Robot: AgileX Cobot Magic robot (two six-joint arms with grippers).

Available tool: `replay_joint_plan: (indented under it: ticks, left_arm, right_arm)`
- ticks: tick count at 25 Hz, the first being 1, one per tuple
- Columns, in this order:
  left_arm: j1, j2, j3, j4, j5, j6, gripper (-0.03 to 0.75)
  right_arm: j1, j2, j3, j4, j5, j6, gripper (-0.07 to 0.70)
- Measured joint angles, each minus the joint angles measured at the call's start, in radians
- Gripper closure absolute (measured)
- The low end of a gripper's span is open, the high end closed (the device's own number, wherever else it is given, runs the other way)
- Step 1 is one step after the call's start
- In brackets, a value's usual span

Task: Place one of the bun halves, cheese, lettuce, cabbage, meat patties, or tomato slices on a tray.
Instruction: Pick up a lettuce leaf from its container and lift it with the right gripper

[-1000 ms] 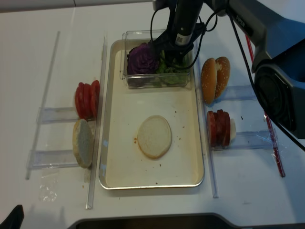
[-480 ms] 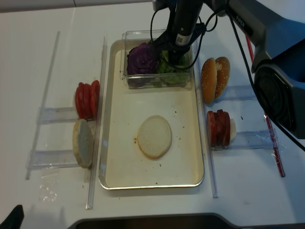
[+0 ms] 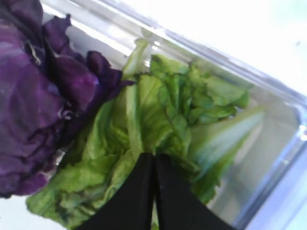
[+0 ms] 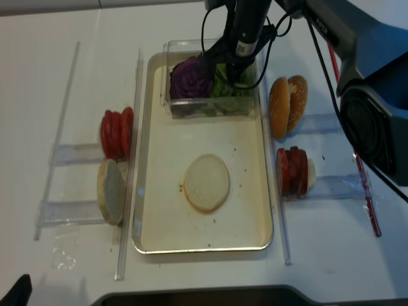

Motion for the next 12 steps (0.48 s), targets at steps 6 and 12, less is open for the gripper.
replay_joint_plan:
  ticks: [6,12]
  left_arm:
    - [0.0,0.0,0.0,0.0,0.0,0.0,0.211]
    - [0.0,0.0,0.0,0.0,0.0,0.0,0.211]
  right_arm:
    - [0.0,-0.06,-0.002,-0.019,0.0,0.016,0.594]
    - [0.0,-0.098,-0.007,-0.015,0.004,0.018,0.594]
